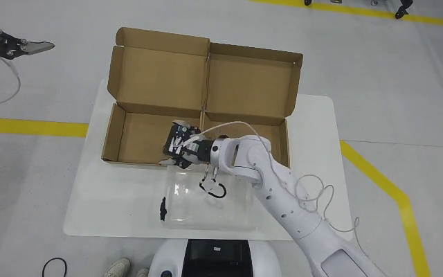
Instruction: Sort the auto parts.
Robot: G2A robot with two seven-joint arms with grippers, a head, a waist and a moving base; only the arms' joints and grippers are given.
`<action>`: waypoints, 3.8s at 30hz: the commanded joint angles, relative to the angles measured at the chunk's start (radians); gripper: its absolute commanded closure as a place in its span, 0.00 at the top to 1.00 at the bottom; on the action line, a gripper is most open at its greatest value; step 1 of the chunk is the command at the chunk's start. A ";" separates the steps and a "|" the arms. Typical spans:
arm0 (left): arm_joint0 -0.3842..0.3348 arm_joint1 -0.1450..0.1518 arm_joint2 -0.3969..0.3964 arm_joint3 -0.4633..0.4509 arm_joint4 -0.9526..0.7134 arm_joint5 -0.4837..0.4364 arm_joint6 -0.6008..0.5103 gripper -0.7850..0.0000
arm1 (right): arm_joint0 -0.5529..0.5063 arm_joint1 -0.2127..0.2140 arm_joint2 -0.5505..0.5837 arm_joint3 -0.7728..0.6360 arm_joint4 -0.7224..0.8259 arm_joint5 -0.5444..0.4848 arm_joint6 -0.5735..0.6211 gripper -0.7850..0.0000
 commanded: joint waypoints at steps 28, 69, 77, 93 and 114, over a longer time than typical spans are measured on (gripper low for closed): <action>0.000 0.000 0.000 0.000 0.000 0.000 0.000 1.00 | -0.457 0.134 0.360 -0.299 -0.201 -0.001 -0.310 1.00; 0.000 0.000 0.000 0.000 0.000 0.000 0.000 1.00 | -0.946 0.229 0.735 -0.516 -0.159 0.085 -0.588 1.00; 0.000 0.000 0.000 0.000 0.000 0.000 0.000 1.00 | -1.029 0.237 0.774 -0.548 -0.159 0.113 -0.638 1.00; 0.000 0.000 0.000 0.000 0.000 0.000 0.000 1.00 | -1.132 0.250 0.820 -0.623 -0.171 0.157 -0.669 1.00; 0.000 0.000 0.000 0.000 0.000 0.000 0.000 1.00 | -1.131 0.251 0.820 -0.627 -0.174 0.157 -0.667 1.00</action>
